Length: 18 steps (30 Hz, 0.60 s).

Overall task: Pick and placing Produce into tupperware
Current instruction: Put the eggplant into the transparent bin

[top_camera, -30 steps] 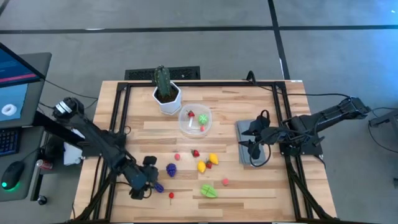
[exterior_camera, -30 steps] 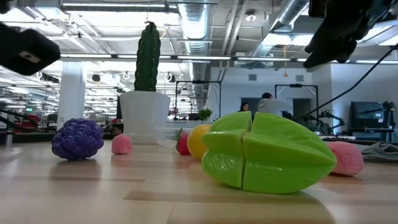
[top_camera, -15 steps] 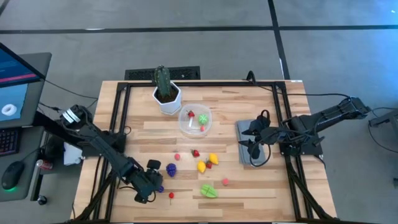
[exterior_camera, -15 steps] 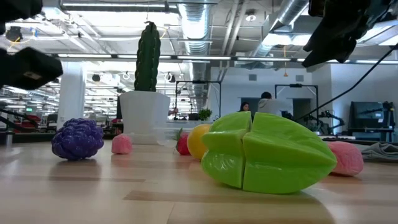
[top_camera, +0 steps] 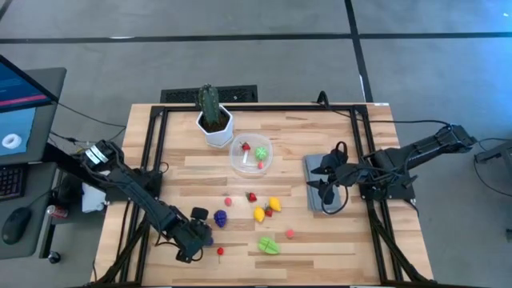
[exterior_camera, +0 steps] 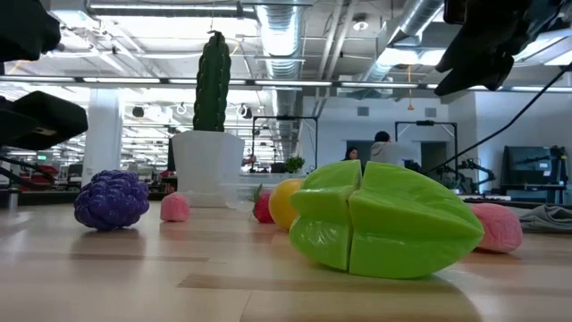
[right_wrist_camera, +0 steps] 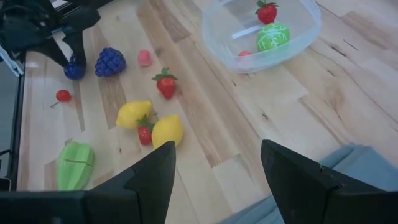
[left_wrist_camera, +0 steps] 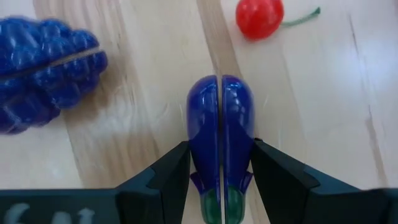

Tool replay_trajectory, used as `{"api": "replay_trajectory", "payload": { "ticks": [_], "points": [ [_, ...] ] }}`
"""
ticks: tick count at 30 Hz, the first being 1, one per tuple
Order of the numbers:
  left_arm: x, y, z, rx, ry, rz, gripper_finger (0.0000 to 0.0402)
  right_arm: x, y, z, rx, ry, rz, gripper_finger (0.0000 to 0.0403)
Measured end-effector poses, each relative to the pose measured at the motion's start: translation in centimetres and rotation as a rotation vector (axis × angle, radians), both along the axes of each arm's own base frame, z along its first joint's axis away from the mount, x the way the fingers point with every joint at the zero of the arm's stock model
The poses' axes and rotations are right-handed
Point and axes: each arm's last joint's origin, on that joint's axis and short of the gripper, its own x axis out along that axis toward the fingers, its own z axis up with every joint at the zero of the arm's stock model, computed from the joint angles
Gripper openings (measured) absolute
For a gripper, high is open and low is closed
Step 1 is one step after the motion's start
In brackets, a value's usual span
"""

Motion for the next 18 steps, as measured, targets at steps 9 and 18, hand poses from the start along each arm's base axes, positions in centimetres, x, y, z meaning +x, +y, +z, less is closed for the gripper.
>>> {"api": "replay_trajectory", "payload": {
  "ticks": [9,18],
  "points": [
    [0.49,0.57,-0.36,-0.026,-0.013,0.068,0.0160,0.02,-0.05,0.02,-0.014,-0.005,-0.015,0.0260],
    [0.84,0.62,-0.04,-0.038,-0.026,0.087,0.0160,0.02,-0.07,0.02,-0.022,-0.005,-0.016,0.0260]
  ]
}}
